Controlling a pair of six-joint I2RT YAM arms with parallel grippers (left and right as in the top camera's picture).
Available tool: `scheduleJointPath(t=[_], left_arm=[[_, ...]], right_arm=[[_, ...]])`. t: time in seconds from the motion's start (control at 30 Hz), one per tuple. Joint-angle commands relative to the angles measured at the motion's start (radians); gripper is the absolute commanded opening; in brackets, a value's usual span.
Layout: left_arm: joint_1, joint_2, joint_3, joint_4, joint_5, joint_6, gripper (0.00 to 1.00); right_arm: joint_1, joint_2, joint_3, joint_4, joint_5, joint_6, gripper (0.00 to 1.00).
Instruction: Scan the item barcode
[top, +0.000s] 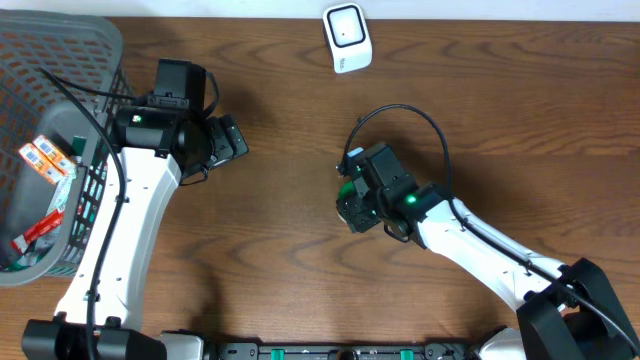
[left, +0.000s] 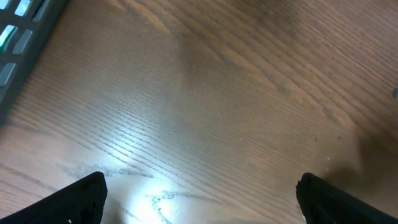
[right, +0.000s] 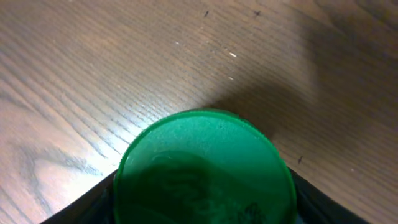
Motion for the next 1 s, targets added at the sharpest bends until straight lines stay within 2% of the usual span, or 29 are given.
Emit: scheduleJointPath(t=[0.0, 0.07, 0.13, 0.33, 0.57, 0.73, 0.97], left_arm=[[0.003, 0.004, -0.005, -0.003, -0.013, 0.006, 0.98], [0.003, 0.004, -0.005, -0.003, -0.013, 0.006, 0.98], [0.003, 0.004, -0.005, -0.003, -0.013, 0.006, 0.98], [0.003, 0.004, -0.005, -0.003, -0.013, 0.006, 0.98], [0.003, 0.004, -0.005, -0.003, -0.013, 0.006, 0.98], [0.003, 0.004, -0.005, -0.003, -0.013, 0.006, 0.98], [0.003, 0.004, -0.005, -0.003, -0.013, 0.006, 0.98]], right_arm=[[0.002, -0.006, -0.003, -0.013, 0.019, 0.002, 0.54], [-0.004, -0.046, 0.008, -0.031, 0.02, 0.007, 0.43], [-0.009, -0.095, 0.031, -0.065, 0.019, 0.012, 0.36], [-0.009, -0.207, 0.103, -0.227, 0.018, 0.143, 0.35], [-0.027, -0.161, 0.165, -0.435, -0.076, 0.365, 0.33], [-0.048, -0.065, 0.166, -0.476, -0.206, 0.36, 0.33], [-0.071, 0.076, 0.166, -0.472, -0.219, 0.345, 0.32]])
